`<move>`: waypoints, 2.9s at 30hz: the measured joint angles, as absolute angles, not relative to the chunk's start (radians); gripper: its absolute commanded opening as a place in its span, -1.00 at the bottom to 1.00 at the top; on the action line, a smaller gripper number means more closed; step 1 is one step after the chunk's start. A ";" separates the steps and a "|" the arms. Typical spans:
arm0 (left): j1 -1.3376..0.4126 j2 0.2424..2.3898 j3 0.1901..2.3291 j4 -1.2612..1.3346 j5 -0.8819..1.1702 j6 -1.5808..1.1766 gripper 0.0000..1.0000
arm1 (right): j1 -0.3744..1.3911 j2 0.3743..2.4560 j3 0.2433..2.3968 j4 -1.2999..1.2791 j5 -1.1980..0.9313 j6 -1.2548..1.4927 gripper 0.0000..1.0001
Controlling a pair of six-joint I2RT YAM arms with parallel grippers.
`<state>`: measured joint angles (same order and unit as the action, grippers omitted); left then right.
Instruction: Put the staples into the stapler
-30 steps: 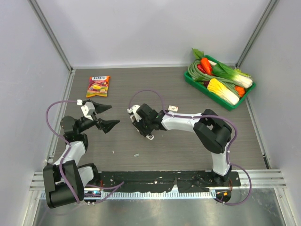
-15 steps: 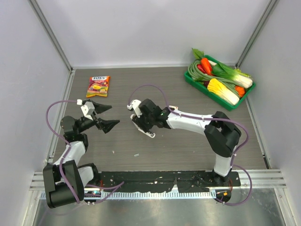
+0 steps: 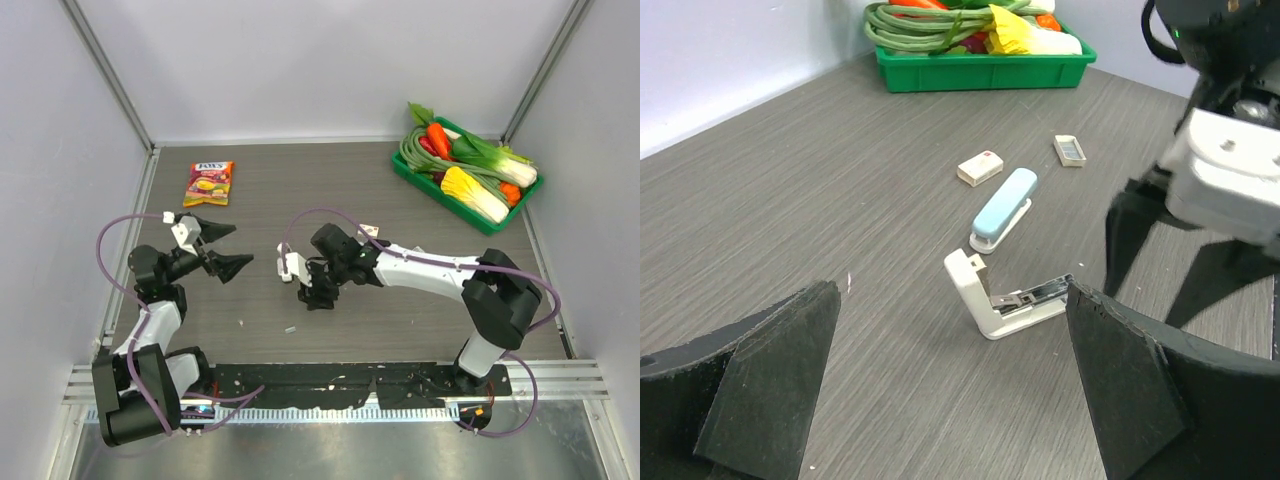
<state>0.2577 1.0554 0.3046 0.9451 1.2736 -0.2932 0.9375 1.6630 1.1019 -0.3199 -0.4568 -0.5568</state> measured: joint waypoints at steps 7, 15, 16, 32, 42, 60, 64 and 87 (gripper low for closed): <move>0.260 1.047 0.305 0.837 1.217 -0.218 1.00 | 1.004 1.731 1.065 -0.321 -0.530 -0.666 -0.03; 0.266 1.042 0.305 0.758 1.159 -0.155 1.00 | 1.066 1.812 1.077 -0.308 -0.529 -0.683 0.00; 0.268 1.042 0.305 0.755 1.154 -0.151 1.00 | 1.068 1.815 1.081 -0.307 -0.526 -0.683 0.00; 0.271 1.042 0.305 0.731 1.135 -0.140 0.99 | 1.089 1.888 1.155 -0.311 -0.538 -0.723 0.00; 0.271 1.045 0.305 0.731 1.136 -0.138 1.00 | 1.103 1.897 1.159 -0.299 -0.530 -0.732 -0.48; 0.270 1.052 0.307 0.731 1.207 -0.116 1.00 | 1.093 1.892 1.174 -0.340 -0.528 -0.720 -0.65; 0.257 1.052 0.315 0.731 1.261 -0.072 0.99 | 1.063 1.859 1.176 -0.389 -0.566 -0.703 -0.64; -0.491 1.206 0.831 -0.532 1.026 1.359 0.50 | 0.591 1.710 1.181 -0.582 -1.168 -0.535 -0.56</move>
